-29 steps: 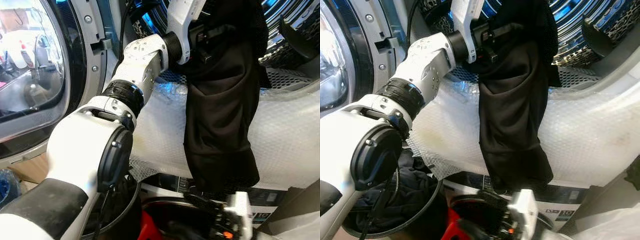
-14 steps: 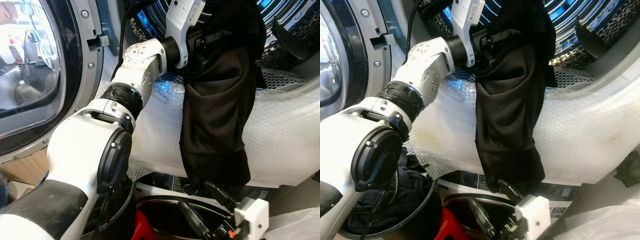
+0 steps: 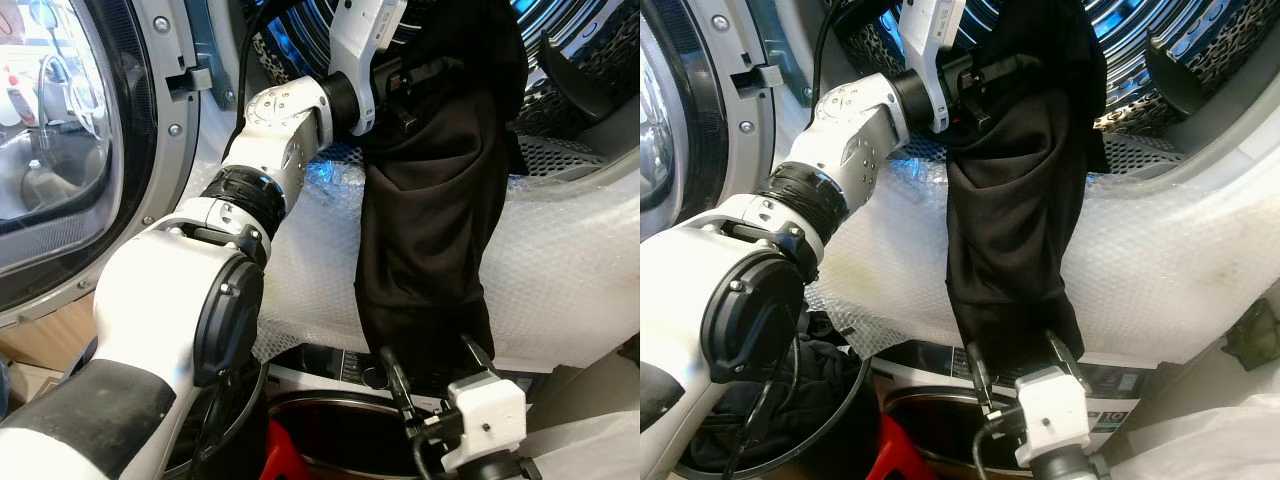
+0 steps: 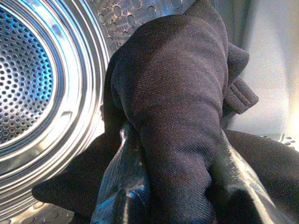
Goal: Clothes washing
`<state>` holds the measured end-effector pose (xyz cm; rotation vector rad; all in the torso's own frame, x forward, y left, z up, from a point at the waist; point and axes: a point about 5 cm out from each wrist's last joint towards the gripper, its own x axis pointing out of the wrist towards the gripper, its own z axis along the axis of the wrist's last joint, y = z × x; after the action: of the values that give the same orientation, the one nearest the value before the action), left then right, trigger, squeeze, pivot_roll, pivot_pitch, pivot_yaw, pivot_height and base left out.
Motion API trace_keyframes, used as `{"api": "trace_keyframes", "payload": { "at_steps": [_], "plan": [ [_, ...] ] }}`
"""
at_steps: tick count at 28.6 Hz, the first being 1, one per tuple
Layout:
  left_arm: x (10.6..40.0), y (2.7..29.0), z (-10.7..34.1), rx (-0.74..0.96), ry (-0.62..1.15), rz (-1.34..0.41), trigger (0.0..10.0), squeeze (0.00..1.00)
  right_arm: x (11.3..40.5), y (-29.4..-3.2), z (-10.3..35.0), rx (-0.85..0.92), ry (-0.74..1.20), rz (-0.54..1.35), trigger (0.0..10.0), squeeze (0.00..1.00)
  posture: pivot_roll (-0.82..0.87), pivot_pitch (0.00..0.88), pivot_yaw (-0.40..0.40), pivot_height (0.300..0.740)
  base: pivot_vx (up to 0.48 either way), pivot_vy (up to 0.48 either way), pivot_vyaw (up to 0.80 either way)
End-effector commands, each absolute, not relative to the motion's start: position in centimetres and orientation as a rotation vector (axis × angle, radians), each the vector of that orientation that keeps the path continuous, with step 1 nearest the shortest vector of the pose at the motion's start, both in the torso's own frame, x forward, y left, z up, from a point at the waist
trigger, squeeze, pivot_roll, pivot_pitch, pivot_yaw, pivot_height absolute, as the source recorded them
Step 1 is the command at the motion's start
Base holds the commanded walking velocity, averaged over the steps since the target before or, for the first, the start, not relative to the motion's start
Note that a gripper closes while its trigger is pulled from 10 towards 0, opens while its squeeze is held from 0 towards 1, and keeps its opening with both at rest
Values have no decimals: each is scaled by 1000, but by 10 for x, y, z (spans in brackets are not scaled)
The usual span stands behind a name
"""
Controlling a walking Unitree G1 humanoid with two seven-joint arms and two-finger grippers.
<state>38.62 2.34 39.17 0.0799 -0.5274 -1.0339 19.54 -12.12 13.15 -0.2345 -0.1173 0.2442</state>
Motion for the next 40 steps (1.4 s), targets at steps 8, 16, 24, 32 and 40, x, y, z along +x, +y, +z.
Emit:
{"api": "trace_keyframes", "payload": {
  "at_steps": [8,16,24,32,40],
  "plan": [
    [386,25,393,89,-523,-1042,10000,0,198,-105,126,-176,-120,222,0,0,-48,60,53,740,0,0,0],
    [386,24,393,84,-525,-1041,10000,0,204,-101,125,-180,-126,204,0,0,-47,58,56,740,0,0,0],
    [386,24,392,85,-520,-1048,10000,0,208,-96,121,-162,-111,210,0,0,-41,59,53,740,0,0,0],
    [387,25,391,84,-517,-1046,10000,0,214,-96,121,-158,-107,197,0,0,-37,64,52,740,0,0,0],
    [387,26,391,85,-515,-1047,10000,0,217,-96,123,-67,-105,199,0,0,-34,64,52,740,0,0,0]
  ]
}}
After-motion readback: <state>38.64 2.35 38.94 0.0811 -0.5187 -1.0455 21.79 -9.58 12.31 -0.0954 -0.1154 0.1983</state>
